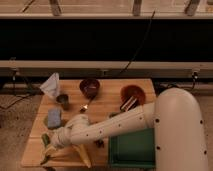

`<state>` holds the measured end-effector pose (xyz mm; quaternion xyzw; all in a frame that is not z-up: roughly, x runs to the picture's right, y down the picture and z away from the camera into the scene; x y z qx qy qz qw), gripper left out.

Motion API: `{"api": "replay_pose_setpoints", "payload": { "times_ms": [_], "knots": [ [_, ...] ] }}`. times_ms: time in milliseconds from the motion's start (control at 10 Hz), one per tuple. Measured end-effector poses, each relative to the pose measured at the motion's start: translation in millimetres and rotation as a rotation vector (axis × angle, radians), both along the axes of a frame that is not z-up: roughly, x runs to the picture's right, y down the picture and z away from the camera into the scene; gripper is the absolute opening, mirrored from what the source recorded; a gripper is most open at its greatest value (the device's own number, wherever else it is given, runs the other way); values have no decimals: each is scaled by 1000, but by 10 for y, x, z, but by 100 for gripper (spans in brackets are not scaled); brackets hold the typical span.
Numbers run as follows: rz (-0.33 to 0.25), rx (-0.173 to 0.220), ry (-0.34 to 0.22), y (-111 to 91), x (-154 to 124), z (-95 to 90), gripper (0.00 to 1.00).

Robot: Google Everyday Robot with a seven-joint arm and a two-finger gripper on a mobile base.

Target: Place pepper in purple bowl

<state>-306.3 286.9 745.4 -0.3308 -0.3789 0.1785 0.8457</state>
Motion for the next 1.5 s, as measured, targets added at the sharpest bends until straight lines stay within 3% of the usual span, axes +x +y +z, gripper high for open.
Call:
{"api": "replay_pose_setpoints", "payload": {
  "times_ms": [900,1100,1500],
  "knots": [
    [-20,-18,53,33,-152,29,65],
    [-25,-4,78,19,-171,36,65],
    [-84,66,109,37,-262,57,65]
  ]
}}
